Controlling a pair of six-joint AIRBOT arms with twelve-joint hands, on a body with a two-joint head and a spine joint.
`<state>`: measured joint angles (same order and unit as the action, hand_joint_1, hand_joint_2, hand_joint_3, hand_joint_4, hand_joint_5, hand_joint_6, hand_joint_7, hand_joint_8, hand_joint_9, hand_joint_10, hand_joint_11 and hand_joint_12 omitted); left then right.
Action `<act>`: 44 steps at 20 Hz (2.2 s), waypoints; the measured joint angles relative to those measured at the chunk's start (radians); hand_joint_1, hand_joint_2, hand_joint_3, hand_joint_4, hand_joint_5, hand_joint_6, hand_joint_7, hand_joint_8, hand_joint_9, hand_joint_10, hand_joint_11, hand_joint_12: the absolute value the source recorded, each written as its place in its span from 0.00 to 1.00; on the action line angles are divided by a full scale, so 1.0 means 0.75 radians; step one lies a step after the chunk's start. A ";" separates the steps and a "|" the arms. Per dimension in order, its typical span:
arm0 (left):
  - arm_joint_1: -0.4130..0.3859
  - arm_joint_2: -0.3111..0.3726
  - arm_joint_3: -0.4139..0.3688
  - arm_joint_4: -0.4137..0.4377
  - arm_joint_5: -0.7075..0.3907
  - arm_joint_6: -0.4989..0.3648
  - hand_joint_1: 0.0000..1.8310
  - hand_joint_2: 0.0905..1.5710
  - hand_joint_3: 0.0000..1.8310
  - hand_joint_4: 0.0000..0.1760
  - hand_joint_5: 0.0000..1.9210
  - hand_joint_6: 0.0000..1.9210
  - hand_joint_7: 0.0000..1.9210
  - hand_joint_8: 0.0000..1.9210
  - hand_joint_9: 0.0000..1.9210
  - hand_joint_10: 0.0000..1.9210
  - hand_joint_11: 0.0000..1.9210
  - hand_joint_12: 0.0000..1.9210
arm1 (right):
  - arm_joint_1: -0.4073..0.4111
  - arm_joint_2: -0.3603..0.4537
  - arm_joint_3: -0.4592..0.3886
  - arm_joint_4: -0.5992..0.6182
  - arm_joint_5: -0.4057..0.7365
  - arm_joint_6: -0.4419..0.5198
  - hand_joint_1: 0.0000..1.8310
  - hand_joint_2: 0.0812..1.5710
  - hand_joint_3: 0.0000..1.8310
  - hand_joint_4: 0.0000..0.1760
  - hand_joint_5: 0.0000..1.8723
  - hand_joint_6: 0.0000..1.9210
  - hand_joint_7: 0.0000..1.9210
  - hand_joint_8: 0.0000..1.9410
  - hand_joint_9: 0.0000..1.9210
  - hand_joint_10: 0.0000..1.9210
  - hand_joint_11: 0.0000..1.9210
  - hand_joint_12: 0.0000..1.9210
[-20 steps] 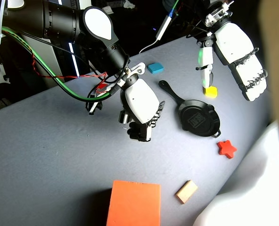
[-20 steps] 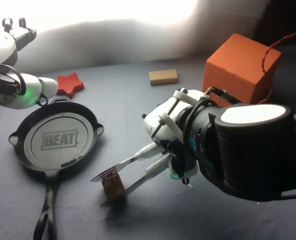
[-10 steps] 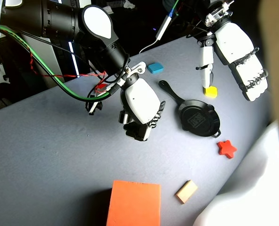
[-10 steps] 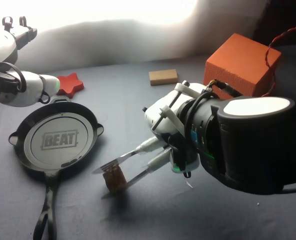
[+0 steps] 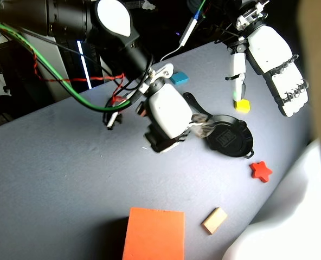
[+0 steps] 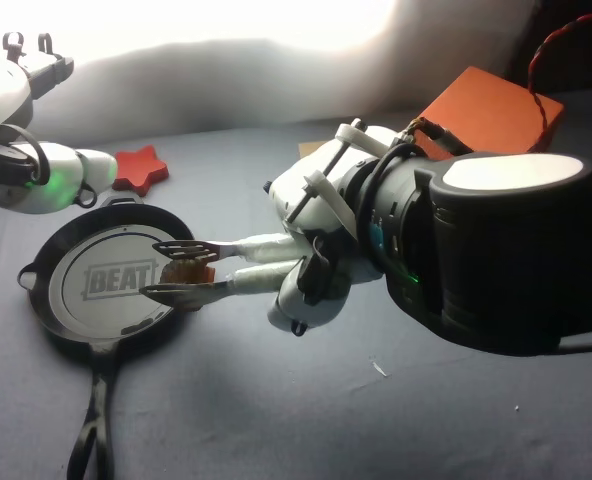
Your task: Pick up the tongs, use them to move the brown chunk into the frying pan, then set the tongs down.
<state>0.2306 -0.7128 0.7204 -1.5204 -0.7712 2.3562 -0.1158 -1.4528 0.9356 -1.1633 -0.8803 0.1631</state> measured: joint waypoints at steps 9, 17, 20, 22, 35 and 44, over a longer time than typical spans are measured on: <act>-0.003 0.000 0.000 -0.003 0.000 -0.001 0.16 0.81 0.00 0.08 0.02 0.00 0.04 0.00 0.02 0.00 0.00 0.05 | 0.056 -0.173 0.263 0.007 0.128 0.077 0.33 0.92 0.00 1.00 0.72 0.92 0.82 0.92 0.83 1.00 0.77 1.00; -0.054 -0.001 0.010 -0.010 0.001 0.041 0.15 0.81 0.00 0.09 0.02 0.00 0.03 0.00 0.03 0.00 0.00 0.08 | -0.064 -0.371 0.513 -0.261 0.304 0.167 0.31 0.92 0.00 1.00 0.71 0.92 0.81 0.94 0.83 1.00 0.77 1.00; -0.096 -0.001 0.011 -0.034 -0.001 0.111 0.14 0.81 0.00 0.09 0.00 0.00 0.03 0.00 0.03 0.00 0.00 0.14 | -0.098 -0.404 0.553 -0.265 0.332 0.183 0.30 0.93 0.00 1.00 0.71 0.92 0.81 0.93 0.82 1.00 0.76 1.00; -0.104 -0.001 0.019 -0.043 0.000 0.119 0.14 0.80 0.00 0.14 0.01 0.00 0.04 0.00 0.05 0.00 0.00 0.18 | -0.100 -0.404 0.554 -0.267 0.337 0.188 0.30 0.93 0.00 1.00 0.71 0.89 0.81 0.91 0.82 0.99 0.75 1.00; -0.104 -0.001 0.020 -0.049 0.013 0.119 0.14 0.82 0.00 0.05 0.00 0.00 0.03 0.00 0.03 0.00 0.00 0.07 | -0.103 -0.391 0.557 -0.278 0.319 0.192 0.50 0.87 0.00 0.00 0.30 0.86 0.45 0.79 0.40 0.92 0.28 1.00; -0.104 -0.001 0.020 -0.059 0.021 0.135 0.14 0.82 0.00 0.04 0.00 0.00 0.02 0.00 0.02 0.00 0.00 0.09 | -0.085 -0.339 0.493 -0.268 0.310 0.174 0.46 0.88 0.00 0.00 0.28 0.87 0.40 0.68 0.36 0.81 0.23 1.00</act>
<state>0.1528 -0.7132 0.7353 -1.5646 -0.7555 2.4573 -0.1799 -1.7073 1.3052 -1.3640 -0.6476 0.2939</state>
